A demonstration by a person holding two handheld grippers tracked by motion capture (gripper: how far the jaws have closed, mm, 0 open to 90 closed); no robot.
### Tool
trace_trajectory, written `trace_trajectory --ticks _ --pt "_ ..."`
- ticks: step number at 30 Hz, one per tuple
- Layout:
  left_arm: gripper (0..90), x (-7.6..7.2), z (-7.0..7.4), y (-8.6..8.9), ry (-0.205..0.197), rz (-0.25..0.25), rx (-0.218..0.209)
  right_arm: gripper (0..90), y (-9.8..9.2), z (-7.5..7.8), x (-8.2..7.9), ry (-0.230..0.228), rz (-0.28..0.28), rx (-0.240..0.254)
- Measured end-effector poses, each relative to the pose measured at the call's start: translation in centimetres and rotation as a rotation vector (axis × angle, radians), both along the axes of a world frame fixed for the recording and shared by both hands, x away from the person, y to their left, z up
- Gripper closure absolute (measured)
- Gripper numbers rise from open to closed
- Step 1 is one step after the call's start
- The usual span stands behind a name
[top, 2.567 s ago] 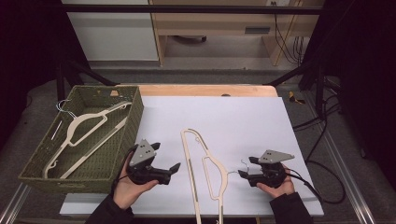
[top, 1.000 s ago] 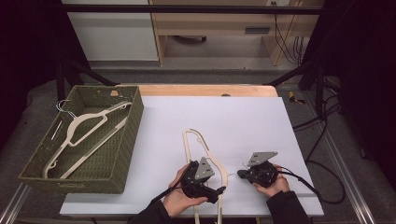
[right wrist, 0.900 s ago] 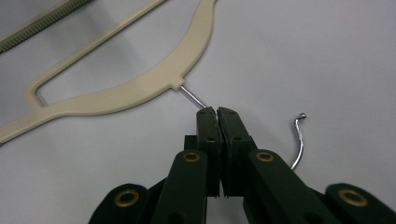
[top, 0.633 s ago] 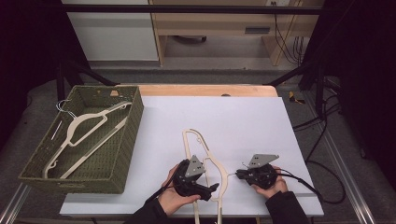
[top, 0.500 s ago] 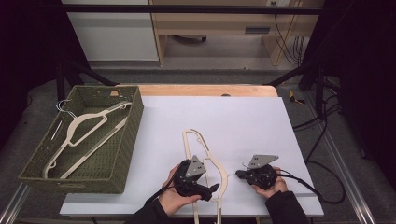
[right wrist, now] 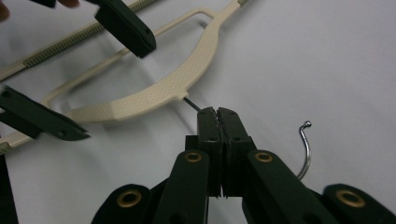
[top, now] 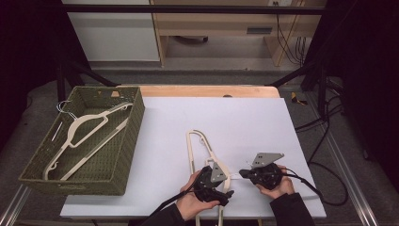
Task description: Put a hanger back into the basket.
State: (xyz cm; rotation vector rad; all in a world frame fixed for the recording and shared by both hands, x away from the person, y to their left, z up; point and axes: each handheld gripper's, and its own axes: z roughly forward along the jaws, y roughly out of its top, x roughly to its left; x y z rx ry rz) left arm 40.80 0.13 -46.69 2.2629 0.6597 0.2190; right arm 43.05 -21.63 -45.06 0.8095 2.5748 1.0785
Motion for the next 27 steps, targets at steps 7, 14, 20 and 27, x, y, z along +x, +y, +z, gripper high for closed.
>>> trace_trajectory --ticks 7,14,20,27 --pt "50.5 0.1 -0.5 -0.4 0.038 -0.031 0.034 89.7 0.1 0.8 -0.3 -0.011 0.000 0.009" --pt "61.7 -0.1 -0.3 -0.5 0.123 0.004 0.014 89.6 0.4 1.3 -0.6 -0.030 0.002 -0.015" --pt "66.0 -0.5 -0.1 0.0 0.138 0.034 0.026 84.8 0.3 1.4 -0.8 -0.031 0.015 0.003" --pt "72.4 -0.7 0.5 2.2 0.130 0.061 0.034 70.2 -1.3 3.1 -1.4 -0.081 0.006 0.122"
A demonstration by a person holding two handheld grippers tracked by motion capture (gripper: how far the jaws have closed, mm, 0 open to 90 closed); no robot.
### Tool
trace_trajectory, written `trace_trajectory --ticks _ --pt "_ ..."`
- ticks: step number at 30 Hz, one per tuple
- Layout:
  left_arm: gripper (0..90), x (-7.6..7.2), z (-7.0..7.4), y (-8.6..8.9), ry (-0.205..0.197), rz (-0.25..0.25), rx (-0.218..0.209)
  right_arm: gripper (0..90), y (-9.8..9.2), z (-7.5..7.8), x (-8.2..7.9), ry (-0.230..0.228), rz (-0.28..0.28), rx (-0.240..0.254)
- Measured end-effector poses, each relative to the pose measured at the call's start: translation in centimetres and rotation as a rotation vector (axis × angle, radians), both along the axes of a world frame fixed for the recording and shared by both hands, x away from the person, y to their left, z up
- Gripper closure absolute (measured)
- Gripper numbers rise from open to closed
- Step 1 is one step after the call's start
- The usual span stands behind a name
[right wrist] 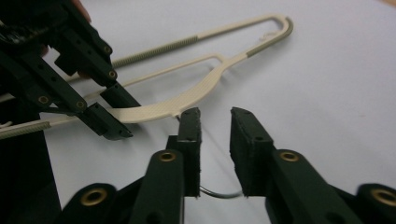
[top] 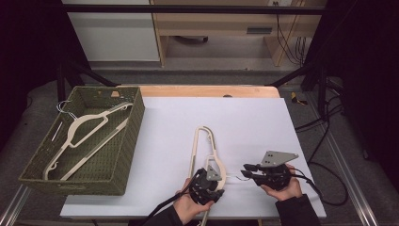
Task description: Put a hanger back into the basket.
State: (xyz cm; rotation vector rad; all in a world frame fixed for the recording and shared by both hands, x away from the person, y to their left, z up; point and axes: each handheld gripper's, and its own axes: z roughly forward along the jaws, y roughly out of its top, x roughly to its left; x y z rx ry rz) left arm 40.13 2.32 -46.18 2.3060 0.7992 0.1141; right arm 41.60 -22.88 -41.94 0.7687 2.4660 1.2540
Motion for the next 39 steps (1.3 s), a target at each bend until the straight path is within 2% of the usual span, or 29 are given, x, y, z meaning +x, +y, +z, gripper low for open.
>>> trace_trajectory --ticks 2,6,9,13,18,25,29,33,39 --pt "73.0 0.0 0.5 0.8 -0.009 0.007 -0.009 66.3 -0.5 0.5 -0.1 -0.021 -0.009 0.036" --pt "73.7 -0.3 1.3 2.3 -0.024 0.010 -0.024 51.7 -1.1 1.3 -0.5 -0.071 -0.053 0.098" --pt "74.1 -0.4 1.8 3.3 -0.028 0.009 -0.027 42.6 -1.3 1.6 -0.5 -0.088 -0.080 0.150" --pt "74.5 -0.6 2.3 4.5 -0.042 0.016 -0.051 33.6 -1.1 1.5 -0.5 -0.084 -0.092 0.189" --pt "74.9 -0.6 2.8 5.5 -0.054 0.017 -0.070 31.4 -0.2 1.0 -0.3 -0.057 -0.065 0.201" --pt "75.1 -0.3 3.2 6.1 -0.067 0.019 -0.089 32.3 2.3 -0.2 -0.2 -0.001 0.001 0.171" --pt "75.3 -0.1 3.5 6.4 -0.073 0.015 -0.096 39.6 3.8 -0.6 0.0 0.028 0.042 0.169" --pt "75.6 0.0 3.7 6.6 -0.086 0.026 -0.106 51.8 5.2 -0.5 0.3 0.049 0.085 0.173" --pt "75.8 -0.1 3.9 6.9 -0.105 0.023 -0.105 63.1 7.2 -0.2 1.0 0.051 0.113 0.188"
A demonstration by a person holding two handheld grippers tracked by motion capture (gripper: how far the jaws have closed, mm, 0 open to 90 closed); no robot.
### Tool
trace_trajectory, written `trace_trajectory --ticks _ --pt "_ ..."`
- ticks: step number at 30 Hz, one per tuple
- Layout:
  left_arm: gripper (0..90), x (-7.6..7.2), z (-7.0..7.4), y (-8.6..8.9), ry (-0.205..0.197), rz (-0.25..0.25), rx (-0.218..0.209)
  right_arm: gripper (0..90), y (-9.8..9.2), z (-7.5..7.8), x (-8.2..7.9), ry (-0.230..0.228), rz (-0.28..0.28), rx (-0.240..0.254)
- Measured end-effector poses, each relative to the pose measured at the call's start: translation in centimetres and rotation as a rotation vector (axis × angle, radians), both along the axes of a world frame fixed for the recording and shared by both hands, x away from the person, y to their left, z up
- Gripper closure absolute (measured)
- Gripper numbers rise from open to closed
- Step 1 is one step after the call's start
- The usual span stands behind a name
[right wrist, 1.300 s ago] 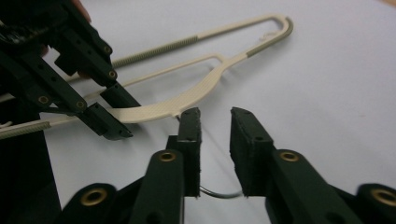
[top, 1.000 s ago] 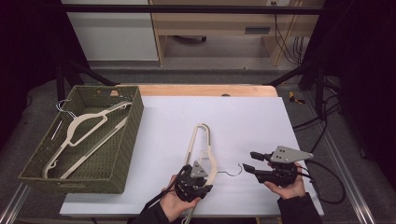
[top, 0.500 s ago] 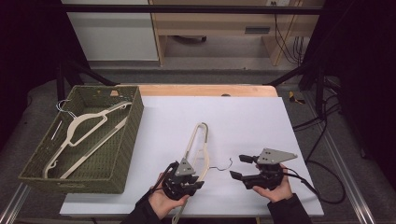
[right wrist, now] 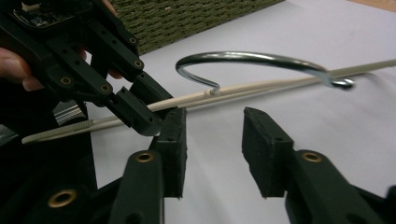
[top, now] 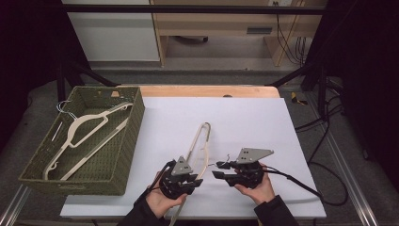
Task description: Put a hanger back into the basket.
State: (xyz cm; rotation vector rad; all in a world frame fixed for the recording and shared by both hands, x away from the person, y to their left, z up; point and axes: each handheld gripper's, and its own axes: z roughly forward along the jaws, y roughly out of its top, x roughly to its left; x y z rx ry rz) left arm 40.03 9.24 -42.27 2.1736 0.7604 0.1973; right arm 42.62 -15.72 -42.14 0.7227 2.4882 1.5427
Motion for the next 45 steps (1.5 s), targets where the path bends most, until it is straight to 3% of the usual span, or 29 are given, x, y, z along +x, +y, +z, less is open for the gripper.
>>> trace_trajectory --ticks 6,9,12,15,19,23,26,28,33,35,40,43,45 --pt "75.8 0.0 -0.1 0.1 -0.004 -0.014 0.015 73.2 1.2 -0.2 0.6 -0.009 0.001 0.021" --pt "75.7 -0.1 -0.2 0.0 -0.010 -0.020 0.022 84.4 1.4 -0.2 0.7 -0.011 0.014 0.031" --pt "74.4 0.0 -0.2 0.0 -0.025 -0.030 0.025 87.4 1.6 -0.1 0.6 -0.031 0.010 0.013" --pt "58.9 -0.2 -0.1 -0.1 -0.064 -0.027 0.028 88.4 1.7 0.0 0.6 -0.047 0.011 0.018" --pt "56.1 0.0 -0.4 -0.3 -0.059 -0.017 0.048 88.8 1.8 0.2 0.6 -0.050 0.010 0.036" --pt "62.7 0.4 -0.8 -0.4 -0.022 -0.008 0.062 88.8 2.2 0.6 0.6 -0.060 0.013 0.035" --pt "75.6 0.1 -0.7 -0.5 -0.014 -0.012 0.064 88.3 2.4 0.6 0.5 -0.066 0.009 0.027" --pt "77.1 -0.1 -0.6 -0.5 -0.027 0.006 0.086 84.9 2.4 0.6 0.5 -0.065 0.013 0.022" --pt "77.9 0.1 0.0 0.3 -0.033 0.036 0.079 74.2 1.8 0.9 0.1 -0.089 -0.002 0.007" --pt "78.2 0.3 0.2 0.8 -0.031 0.051 0.073 70.7 1.2 1.2 0.0 -0.091 -0.012 0.026" --pt "79.5 0.8 0.7 1.7 -0.028 0.084 0.073 61.5 -0.5 1.4 -0.2 -0.078 -0.045 0.044" --pt "80.1 1.2 1.0 2.4 -0.040 0.119 0.082 53.6 -2.5 1.5 -0.4 -0.076 -0.093 0.062" --pt "80.9 1.7 1.2 3.4 -0.027 0.152 0.063 45.7 -4.0 1.6 -0.5 -0.076 -0.139 0.063"
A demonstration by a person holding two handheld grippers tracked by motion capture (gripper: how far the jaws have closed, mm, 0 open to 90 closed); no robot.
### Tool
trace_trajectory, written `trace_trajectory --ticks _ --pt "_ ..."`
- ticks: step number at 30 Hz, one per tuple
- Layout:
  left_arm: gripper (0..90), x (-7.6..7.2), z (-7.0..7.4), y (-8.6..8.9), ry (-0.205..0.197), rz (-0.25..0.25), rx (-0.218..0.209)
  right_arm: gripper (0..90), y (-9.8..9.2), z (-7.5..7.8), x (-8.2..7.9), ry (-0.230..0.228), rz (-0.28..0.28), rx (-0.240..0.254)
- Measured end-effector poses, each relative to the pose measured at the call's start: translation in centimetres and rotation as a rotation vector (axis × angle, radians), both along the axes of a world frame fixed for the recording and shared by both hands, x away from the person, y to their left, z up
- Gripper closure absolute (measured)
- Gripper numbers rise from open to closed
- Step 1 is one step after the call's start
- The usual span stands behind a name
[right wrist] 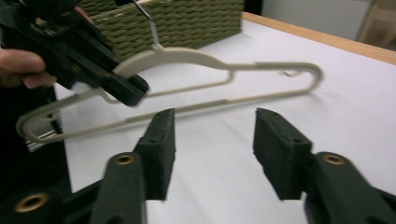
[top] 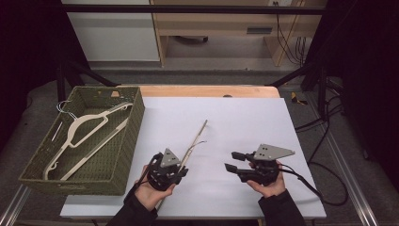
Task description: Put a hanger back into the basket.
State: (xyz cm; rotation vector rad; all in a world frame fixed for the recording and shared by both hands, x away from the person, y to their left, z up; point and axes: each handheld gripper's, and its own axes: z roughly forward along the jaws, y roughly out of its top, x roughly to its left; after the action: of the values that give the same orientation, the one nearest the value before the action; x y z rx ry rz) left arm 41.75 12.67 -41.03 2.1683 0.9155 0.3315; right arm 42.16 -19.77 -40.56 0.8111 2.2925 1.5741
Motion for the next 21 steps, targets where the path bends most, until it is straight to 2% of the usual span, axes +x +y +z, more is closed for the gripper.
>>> trace_trajectory --ticks 1,2,3,6,9,10,13,17,19,21 --pt "81.3 0.1 0.1 0.2 0.003 0.009 -0.004 41.9 -0.6 0.0 0.0 -0.002 -0.022 -0.001" --pt "81.7 0.1 0.1 0.2 0.003 0.009 -0.004 41.9 -0.6 0.0 0.0 -0.002 -0.022 -0.001" --pt "82.2 0.5 0.2 0.9 -0.006 0.036 -0.009 35.3 -1.4 -0.1 0.0 -0.005 -0.057 -0.005" --pt "83.1 1.0 0.5 1.9 -0.008 0.067 -0.022 27.1 -2.2 -0.3 0.0 0.000 -0.089 0.001" --pt "84.0 1.3 0.7 2.7 -0.014 0.087 -0.028 23.2 -2.5 -0.4 0.1 0.002 -0.107 -0.001" --pt "85.4 1.4 0.8 3.1 -0.016 0.100 -0.051 18.9 -2.8 -0.6 0.1 0.007 -0.124 -0.006" --pt "85.9 1.5 1.2 3.7 -0.020 0.087 -0.068 16.2 -3.3 -0.7 0.2 0.014 -0.145 -0.007" --pt "85.8 1.2 2.0 4.2 -0.062 0.077 -0.076 13.9 -4.1 -0.4 0.1 0.005 -0.179 0.002" --pt "85.8 1.0 2.8 4.6 -0.070 0.058 -0.105 12.6 -4.3 -0.2 0.0 -0.005 -0.197 0.011" --pt "85.9 0.8 3.1 4.7 -0.078 0.048 -0.114 11.4 -4.4 -0.1 0.0 -0.008 -0.201 0.010"
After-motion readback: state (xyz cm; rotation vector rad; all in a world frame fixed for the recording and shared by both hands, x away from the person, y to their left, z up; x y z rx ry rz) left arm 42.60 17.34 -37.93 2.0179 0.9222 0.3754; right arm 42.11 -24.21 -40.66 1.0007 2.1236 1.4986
